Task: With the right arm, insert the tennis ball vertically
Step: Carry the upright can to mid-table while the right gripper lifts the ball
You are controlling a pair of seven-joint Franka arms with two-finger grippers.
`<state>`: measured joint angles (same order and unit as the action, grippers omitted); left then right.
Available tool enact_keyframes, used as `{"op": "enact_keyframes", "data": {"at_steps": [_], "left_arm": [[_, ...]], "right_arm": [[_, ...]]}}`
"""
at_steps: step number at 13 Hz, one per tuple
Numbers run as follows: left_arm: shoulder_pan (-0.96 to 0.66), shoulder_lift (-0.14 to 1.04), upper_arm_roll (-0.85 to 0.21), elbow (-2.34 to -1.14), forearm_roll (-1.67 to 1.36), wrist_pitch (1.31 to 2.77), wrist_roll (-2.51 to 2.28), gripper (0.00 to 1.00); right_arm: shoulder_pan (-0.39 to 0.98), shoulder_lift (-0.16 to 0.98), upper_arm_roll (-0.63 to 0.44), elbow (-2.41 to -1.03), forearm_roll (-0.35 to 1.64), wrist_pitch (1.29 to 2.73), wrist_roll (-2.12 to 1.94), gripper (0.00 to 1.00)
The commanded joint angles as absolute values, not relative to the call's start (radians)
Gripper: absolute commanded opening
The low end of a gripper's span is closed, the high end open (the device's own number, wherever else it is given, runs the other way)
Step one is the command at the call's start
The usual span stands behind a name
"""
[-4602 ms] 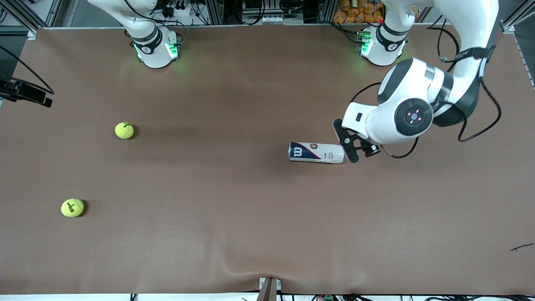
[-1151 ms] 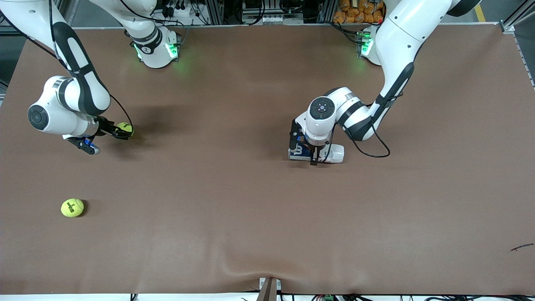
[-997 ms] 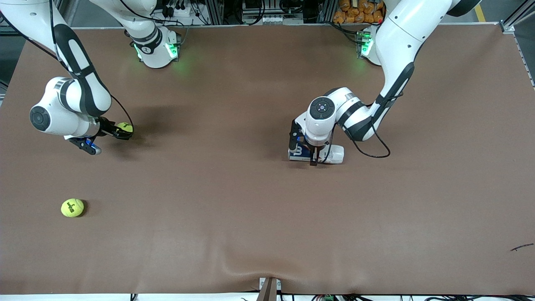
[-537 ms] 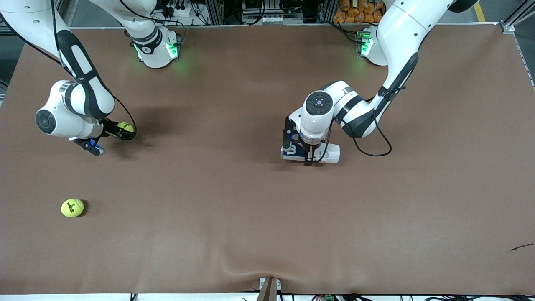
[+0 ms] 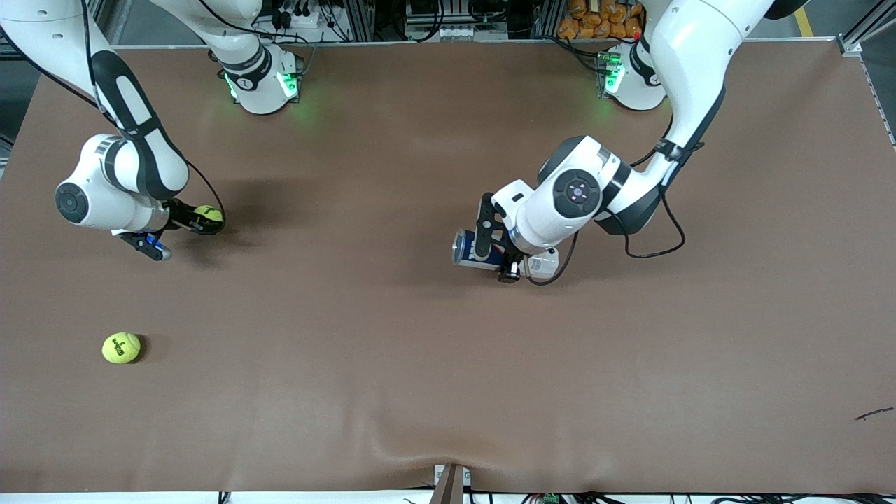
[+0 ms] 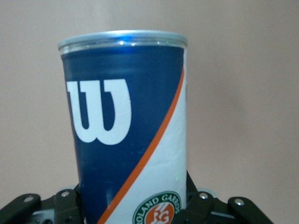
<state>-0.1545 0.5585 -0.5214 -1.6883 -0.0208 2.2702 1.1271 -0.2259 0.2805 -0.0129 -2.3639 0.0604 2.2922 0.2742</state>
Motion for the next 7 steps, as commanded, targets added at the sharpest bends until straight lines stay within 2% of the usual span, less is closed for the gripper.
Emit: {"op": "enact_keyframes", "data": {"at_steps": [1,4,7], "left_arm": [[-0.149,0.571,-0.535,-1.626,-0.135,2.243,1.210,0.72],[-0.147,0.584,-0.534,-1.598,-0.263,2.246,1.287,0.71],[-0.146,0.583,-0.529,-1.598,-0.466,2.270,1.411,0.71]], "right_arm": [[-0.245,0.216,0.002,-2.350,0.069,2.225,0.278,0.75],[-0.245,0.180,0.002,-2.297,0.063,2.133,0.268,0.73],[-0.248,0.175,0.000,-2.186,0.057,1.989,0.265,0.72]]}}
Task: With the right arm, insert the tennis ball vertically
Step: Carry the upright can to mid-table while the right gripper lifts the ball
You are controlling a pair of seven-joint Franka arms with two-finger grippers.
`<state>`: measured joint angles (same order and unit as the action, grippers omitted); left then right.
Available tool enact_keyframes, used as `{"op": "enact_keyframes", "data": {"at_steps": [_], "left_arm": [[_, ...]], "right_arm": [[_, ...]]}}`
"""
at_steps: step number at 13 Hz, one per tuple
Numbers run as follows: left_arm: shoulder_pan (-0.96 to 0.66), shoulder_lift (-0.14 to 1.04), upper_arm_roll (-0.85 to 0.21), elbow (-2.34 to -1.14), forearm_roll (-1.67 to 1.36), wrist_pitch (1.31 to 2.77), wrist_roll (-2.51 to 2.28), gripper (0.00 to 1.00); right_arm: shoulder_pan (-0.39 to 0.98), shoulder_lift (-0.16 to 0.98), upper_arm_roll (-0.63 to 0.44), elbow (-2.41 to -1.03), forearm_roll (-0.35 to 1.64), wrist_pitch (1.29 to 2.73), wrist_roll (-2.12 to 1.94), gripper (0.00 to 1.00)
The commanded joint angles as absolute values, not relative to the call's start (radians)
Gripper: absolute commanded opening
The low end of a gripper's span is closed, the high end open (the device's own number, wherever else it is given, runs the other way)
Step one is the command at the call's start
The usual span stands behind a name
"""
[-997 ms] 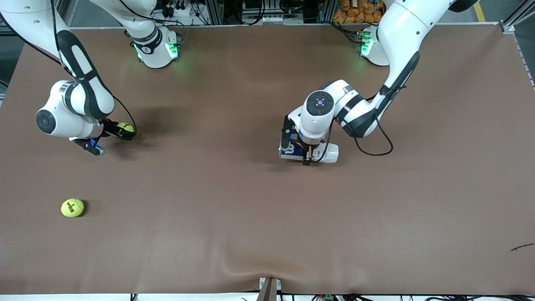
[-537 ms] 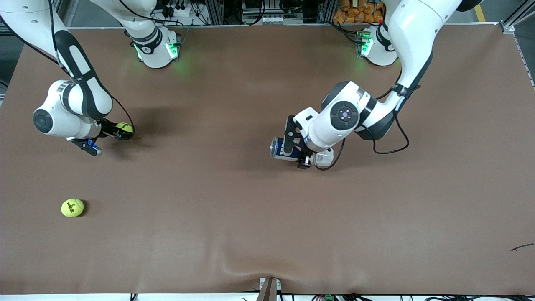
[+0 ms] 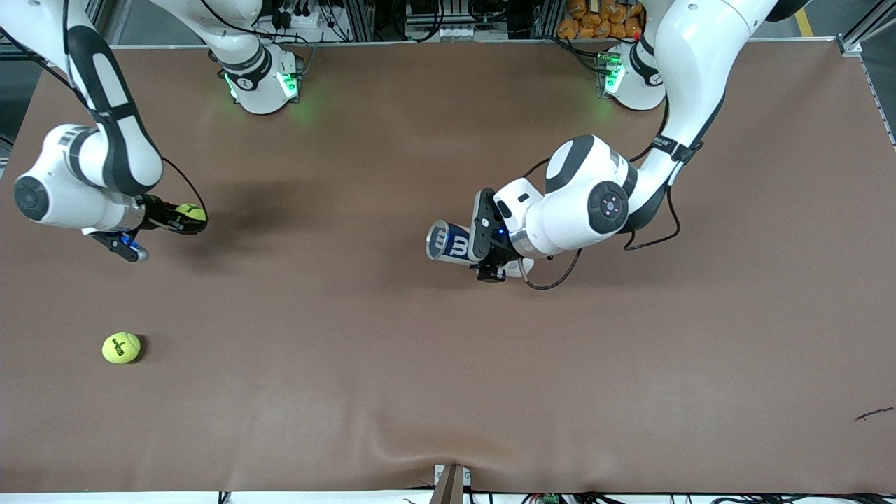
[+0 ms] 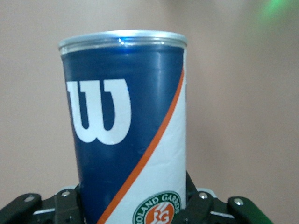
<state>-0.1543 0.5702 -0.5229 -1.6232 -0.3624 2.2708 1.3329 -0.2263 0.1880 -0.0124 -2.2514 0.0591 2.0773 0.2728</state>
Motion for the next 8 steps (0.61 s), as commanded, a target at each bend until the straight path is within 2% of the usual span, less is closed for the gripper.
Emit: {"op": "enact_keyframes", "data": {"at_steps": [1,8], "left_arm": [[-0.146,0.584,-0.526,-1.598,-0.538,2.273,1.466,0.71],[-0.140,0.656,-0.520,-1.605,-1.004,2.350,1.894,0.71]], "right_arm": [[-0.249,0.175,0.000,-2.137,0.055,1.926,0.265,0.72],[-0.239,0.181,0.005,-1.817,0.041,1.608,0.262,0.69]]}}
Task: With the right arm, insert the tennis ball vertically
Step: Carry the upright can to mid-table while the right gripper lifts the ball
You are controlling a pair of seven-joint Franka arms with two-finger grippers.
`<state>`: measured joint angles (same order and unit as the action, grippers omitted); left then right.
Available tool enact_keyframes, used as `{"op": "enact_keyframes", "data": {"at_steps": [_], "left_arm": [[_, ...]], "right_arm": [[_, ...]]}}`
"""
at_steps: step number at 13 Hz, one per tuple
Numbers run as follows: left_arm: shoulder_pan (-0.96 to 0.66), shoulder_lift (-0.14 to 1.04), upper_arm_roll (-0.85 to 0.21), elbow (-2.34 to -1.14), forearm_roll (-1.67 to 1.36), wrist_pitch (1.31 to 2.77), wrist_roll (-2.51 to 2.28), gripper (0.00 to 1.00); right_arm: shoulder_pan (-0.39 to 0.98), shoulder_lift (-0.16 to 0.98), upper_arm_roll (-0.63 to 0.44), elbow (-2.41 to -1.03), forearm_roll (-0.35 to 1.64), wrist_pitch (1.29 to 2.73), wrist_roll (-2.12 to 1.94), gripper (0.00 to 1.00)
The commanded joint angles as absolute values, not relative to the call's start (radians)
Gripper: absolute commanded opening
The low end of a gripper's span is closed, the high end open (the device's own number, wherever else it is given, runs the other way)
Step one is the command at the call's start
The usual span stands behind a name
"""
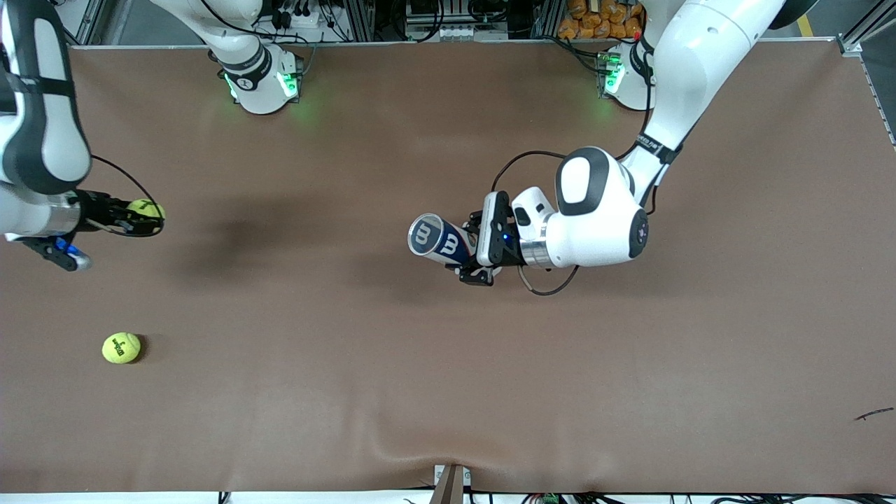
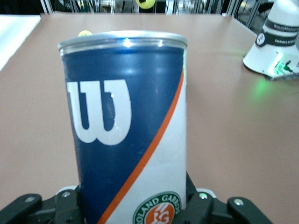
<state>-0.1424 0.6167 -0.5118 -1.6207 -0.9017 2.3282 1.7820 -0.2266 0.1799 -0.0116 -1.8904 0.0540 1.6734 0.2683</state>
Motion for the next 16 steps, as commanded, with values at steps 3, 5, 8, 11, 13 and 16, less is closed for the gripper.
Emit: {"op": "enact_keyframes", "data": {"at_steps": [3,5,8,11,13,16], "left_arm": [[-0.156,0.736,-0.520,-1.608,-1.336,2.358,2.229,0.72],[-0.187,0.791,-0.520,-1.606,-1.567,2.358,2.427,0.72],[-0.273,0.848,-0.520,-1.603,-1.802,2.358,2.592,0.72],[-0.362,0.890,-0.502,-1.598,-1.981,2.358,2.700,0.72],[-0.457,0.890,-0.415,-1.586,-2.057,2.358,2.727,0.72],[-0.526,0.929,-0.362,-1.554,-2.167,2.356,2.804,0.71]], "right_arm": [[-0.221,0.179,0.018,-1.723,0.055,1.530,0.276,0.69],[-0.172,0.173,0.020,-1.688,0.058,1.497,0.291,0.69],[-0.083,0.172,0.021,-1.628,0.058,1.465,0.434,0.68],[-0.035,0.163,0.023,-1.592,0.205,1.445,0.497,0.68],[0.024,0.163,0.029,-1.585,0.229,1.451,0.595,0.68],[0.130,0.163,0.028,-1.585,0.229,1.485,0.711,0.67]]}}
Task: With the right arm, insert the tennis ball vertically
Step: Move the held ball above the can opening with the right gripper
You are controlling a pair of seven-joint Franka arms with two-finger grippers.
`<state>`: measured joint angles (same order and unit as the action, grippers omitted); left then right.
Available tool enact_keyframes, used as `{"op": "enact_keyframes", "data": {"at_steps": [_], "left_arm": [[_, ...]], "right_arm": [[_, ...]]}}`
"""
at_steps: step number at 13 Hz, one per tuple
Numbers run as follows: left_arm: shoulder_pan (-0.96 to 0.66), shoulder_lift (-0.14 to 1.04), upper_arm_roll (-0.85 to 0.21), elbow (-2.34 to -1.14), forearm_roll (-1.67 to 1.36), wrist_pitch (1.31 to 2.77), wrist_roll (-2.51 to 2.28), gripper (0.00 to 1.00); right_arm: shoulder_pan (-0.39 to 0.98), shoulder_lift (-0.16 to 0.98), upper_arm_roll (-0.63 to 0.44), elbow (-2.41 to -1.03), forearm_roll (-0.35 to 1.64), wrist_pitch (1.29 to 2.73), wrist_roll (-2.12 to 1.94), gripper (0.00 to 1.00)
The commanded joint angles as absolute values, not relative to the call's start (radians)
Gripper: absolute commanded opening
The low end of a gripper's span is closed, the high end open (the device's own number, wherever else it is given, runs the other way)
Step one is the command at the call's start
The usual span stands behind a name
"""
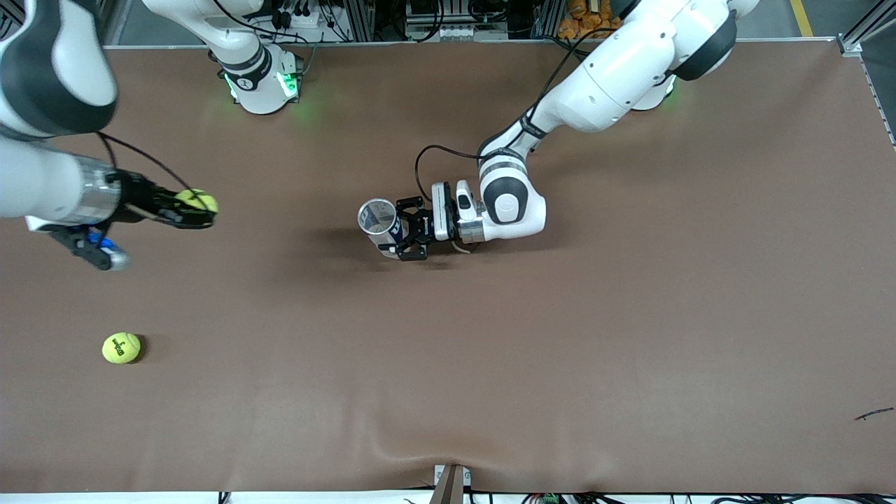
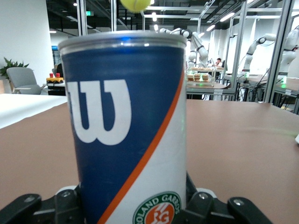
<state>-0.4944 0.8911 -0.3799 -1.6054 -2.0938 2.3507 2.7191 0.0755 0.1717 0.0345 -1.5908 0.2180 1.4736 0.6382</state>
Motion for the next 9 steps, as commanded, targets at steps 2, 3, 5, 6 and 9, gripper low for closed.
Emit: {"op": "enact_keyframes", "data": {"at_steps": [2,3,5,6,9], "left_arm": [[-0.540,0.951,-0.362,-1.542,-2.195,2.352,2.852,0.71],[-0.538,0.953,-0.361,-1.543,-2.192,2.347,2.855,0.71],[-0.528,0.965,-0.360,-1.545,-2.187,2.315,2.867,0.71],[-0.528,0.982,-0.360,-1.543,-2.190,2.278,2.873,0.71],[-0.526,0.996,-0.356,-1.543,-2.187,2.263,2.887,0.71]], "right_arm": [[0.194,0.164,0.028,-1.592,0.230,1.508,0.802,0.67],[0.251,0.167,0.028,-1.597,0.229,1.525,0.877,0.67],[0.371,0.178,0.026,-1.605,0.224,1.600,1.050,0.67],[0.415,0.187,0.026,-1.615,0.219,1.636,1.113,0.67],[0.508,0.231,0.026,-1.626,0.195,1.703,1.247,0.67]]}}
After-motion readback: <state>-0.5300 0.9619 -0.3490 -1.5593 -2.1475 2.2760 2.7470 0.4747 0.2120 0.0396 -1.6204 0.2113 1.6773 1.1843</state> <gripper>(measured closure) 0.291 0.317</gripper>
